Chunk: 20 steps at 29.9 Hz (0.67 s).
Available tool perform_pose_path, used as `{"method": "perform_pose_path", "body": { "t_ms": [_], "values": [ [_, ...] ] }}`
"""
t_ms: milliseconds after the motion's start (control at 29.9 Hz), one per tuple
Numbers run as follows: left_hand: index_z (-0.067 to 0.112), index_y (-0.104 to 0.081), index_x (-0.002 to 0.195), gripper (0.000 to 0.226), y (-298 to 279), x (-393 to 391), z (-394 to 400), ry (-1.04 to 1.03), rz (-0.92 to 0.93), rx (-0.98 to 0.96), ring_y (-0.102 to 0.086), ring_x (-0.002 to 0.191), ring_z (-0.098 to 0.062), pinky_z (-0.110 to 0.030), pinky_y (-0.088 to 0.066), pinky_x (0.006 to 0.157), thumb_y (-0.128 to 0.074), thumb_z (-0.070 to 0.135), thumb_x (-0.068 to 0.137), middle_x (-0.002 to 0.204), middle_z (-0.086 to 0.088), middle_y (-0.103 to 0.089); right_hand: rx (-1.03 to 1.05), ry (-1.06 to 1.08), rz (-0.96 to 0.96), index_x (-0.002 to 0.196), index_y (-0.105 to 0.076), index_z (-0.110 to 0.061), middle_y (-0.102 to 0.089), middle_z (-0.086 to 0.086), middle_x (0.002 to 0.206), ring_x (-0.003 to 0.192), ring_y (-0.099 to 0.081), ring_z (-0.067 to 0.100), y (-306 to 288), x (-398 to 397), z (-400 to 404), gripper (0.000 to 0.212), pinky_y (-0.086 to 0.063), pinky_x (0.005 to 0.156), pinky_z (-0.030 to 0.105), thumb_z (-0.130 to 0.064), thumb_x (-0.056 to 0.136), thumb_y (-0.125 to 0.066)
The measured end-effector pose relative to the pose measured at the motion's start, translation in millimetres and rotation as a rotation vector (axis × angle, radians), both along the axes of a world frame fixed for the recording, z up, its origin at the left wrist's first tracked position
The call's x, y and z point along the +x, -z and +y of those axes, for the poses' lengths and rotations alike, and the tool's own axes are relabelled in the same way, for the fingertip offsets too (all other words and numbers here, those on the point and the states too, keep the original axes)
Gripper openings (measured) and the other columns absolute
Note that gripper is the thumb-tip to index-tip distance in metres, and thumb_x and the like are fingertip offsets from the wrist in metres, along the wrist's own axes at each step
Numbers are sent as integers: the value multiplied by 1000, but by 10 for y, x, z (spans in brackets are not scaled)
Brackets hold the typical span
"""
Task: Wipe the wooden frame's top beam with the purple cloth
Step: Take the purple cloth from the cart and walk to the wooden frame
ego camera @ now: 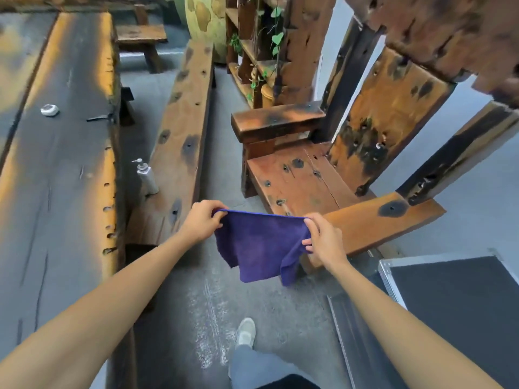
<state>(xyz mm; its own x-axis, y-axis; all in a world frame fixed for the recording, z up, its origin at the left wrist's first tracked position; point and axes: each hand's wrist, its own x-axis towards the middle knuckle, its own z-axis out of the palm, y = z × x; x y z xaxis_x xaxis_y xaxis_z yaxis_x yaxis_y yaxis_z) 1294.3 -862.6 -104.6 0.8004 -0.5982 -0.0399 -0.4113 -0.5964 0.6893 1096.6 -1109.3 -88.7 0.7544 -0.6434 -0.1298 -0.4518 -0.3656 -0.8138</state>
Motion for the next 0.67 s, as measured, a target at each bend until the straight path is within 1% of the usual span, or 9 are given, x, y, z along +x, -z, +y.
{"method": "perform_pose_path", "body": {
  "t_ms": [67, 134, 268, 335, 401, 502, 569, 602, 669],
  "values": [
    [11, -76, 95, 19, -53, 411, -184, -17, -42, 42, -73, 82, -27, -38, -56, 84, -58, 5, 93, 86, -5, -77, -134, -92, 21, 94, -64, -33, -72, 2, 77, 71, -73, 21, 28, 399, -257, 16, -59, 70, 37, -26, 102, -53],
    [12, -77, 96, 20, -105, 813, -348, -64, -71, 51, -71, 90, -31, -36, -51, 87, -58, 8, 94, 91, -5, -78, -179, -153, 47, 100, -66, -33, -73, -8, 81, 77, -73, 16, 50, 808, -485, 9, -57, 78, 35, -28, 99, -58],
    [17, -78, 99, 22, -150, 1586, -661, -78, -79, 69, -70, 95, -29, -35, -51, 87, -58, 12, 93, 97, -2, -79, -249, -137, 156, 109, -73, -21, -77, -3, 92, 82, -68, 14, -25, 1564, -834, 23, -44, 79, 20, -21, 86, -75],
    [17, -78, 98, 22, -148, 2039, -875, -60, -74, 81, -70, 94, -28, -35, -52, 86, -58, 12, 93, 97, -2, -79, -272, -129, 164, 105, -76, -18, -78, -1, 97, 86, -71, 18, -17, 1960, -1047, 21, -47, 81, 22, -12, 86, -70],
    [18, -78, 97, 22, -122, 2469, -1111, -43, -76, 85, -70, 92, -26, -36, -54, 86, -57, 12, 93, 96, -1, -78, -276, -98, 140, 100, -77, -21, -78, -4, 95, 82, -73, 15, -23, 2335, -1260, 21, -52, 83, 24, -8, 88, -63],
    [22, -77, 95, 21, -101, 3034, -1435, -15, -74, 85, -70, 94, -28, -38, -54, 85, -57, 18, 91, 95, 1, -78, -185, -56, 109, 97, -73, -24, -75, -4, 77, 65, -71, 1, -26, 2822, -1562, 22, -49, 76, 10, -9, 95, -58],
    [23, -77, 93, 22, -146, 3466, -1701, 14, -62, 64, -70, 93, -29, -38, -53, 83, -55, 25, 89, 93, 1, -78, -112, -17, 82, 99, -72, -24, -75, 3, 72, 62, -73, 7, -62, 3180, -1773, 23, -56, 76, 21, -11, 99, -52],
    [23, -77, 93, 23, -166, 3597, -1806, 25, -64, 41, -70, 92, -29, -37, -53, 81, -55, 28, 89, 91, 1, -78, -90, -12, 73, 100, -71, -24, -75, 7, 72, 61, -74, 9, -129, 3277, -1836, 25, -58, 71, 24, -10, 100, -50],
    [23, -78, 92, 24, -236, 4180, -2178, 87, -63, 21, -69, 88, -28, -34, -51, 78, -56, 31, 89, 88, 1, -78, -76, 55, 79, 100, -70, -22, -74, 12, 68, 55, -71, 8, -212, 3742, -2111, 29, -55, 59, 20, -7, 101, -45]
  ]
}}
